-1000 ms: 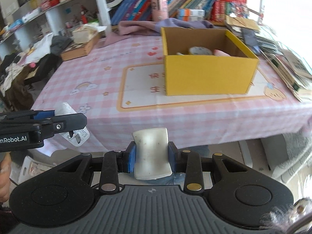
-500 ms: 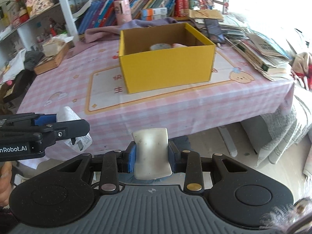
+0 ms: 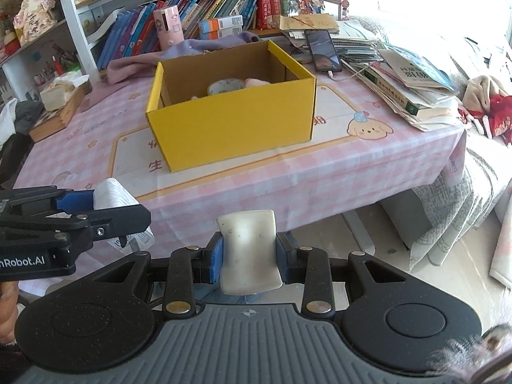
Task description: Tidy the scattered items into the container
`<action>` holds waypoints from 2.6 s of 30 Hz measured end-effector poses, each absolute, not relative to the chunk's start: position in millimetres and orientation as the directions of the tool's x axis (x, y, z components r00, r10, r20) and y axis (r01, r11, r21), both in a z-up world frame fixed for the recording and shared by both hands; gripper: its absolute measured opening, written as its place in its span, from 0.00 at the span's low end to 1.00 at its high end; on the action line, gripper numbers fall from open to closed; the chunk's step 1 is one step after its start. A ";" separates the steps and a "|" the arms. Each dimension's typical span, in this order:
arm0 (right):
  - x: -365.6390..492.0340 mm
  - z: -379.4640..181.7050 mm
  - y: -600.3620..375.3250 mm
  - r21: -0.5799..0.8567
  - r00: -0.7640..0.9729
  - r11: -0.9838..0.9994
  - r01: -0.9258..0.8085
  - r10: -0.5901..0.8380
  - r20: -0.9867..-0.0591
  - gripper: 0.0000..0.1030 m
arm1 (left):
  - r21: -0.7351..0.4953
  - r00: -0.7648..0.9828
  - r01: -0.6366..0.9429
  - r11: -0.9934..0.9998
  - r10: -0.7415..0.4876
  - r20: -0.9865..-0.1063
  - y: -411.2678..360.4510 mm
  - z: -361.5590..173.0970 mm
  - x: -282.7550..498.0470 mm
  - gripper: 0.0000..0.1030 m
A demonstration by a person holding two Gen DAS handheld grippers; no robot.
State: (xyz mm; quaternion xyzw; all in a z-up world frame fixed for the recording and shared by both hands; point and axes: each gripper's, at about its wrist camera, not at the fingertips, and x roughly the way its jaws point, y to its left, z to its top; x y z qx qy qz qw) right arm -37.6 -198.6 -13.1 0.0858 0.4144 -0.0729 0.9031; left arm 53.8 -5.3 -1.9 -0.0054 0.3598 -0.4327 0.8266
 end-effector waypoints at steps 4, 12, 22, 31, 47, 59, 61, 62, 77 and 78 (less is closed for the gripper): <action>-19.7 -12.7 -208.9 0.101 0.652 0.976 0.193 -0.051 -0.757 0.30 | -0.301 0.384 0.717 0.629 -0.716 -0.583 -13.3 0.8 66.6 0.52; 25.5 -8.2 -233.4 0.130 0.692 0.979 0.156 -0.014 -0.722 0.30 | -0.232 0.447 0.737 0.635 -0.716 -0.536 -30.4 13.9 91.1 0.52; 91.0 14.9 -276.2 0.139 0.764 0.988 0.059 0.045 -0.644 0.29 | -0.195 0.574 0.670 0.716 -0.666 -0.476 -62.5 30.7 143.7 0.52; 173.1 16.9 -307.9 0.109 0.786 0.989 -0.096 0.142 -0.601 0.30 | -0.116 0.681 0.503 0.857 -0.475 -0.558 -103.6 12.8 192.6 0.53; 284.0 -32.0 -294.9 0.145 0.616 0.917 -0.372 0.361 -0.700 0.30 | 0.040 0.674 0.332 0.943 -0.207 -0.709 -144.5 -25.0 229.4 0.53; 305.3 -32.2 -290.6 0.182 0.620 0.905 -0.385 0.400 -0.676 0.40 | 0.107 0.757 0.254 0.961 -0.128 -0.641 -147.2 -18.0 225.6 0.64; 301.4 -27.2 -290.3 0.176 0.639 0.905 -0.387 0.400 -0.657 0.42 | 0.108 0.775 0.244 0.964 -0.126 -0.619 -145.4 -12.9 222.0 0.67; 299.1 -25.1 -290.2 0.173 0.646 0.906 -0.386 0.399 -0.651 0.43 | 0.107 0.781 0.238 0.965 -0.125 -0.612 -144.0 -10.9 219.4 0.68; 219.8 -8.5 -273.5 0.154 0.696 0.927 -0.342 0.360 -0.622 0.61 | 0.089 0.843 0.194 0.977 -0.120 -0.524 -109.1 13.9 150.7 0.85; 214.4 -7.3 -271.4 0.151 0.700 0.929 -0.339 0.356 -0.619 0.61 | 0.086 0.846 0.192 0.978 -0.121 -0.519 -105.4 14.7 146.5 0.85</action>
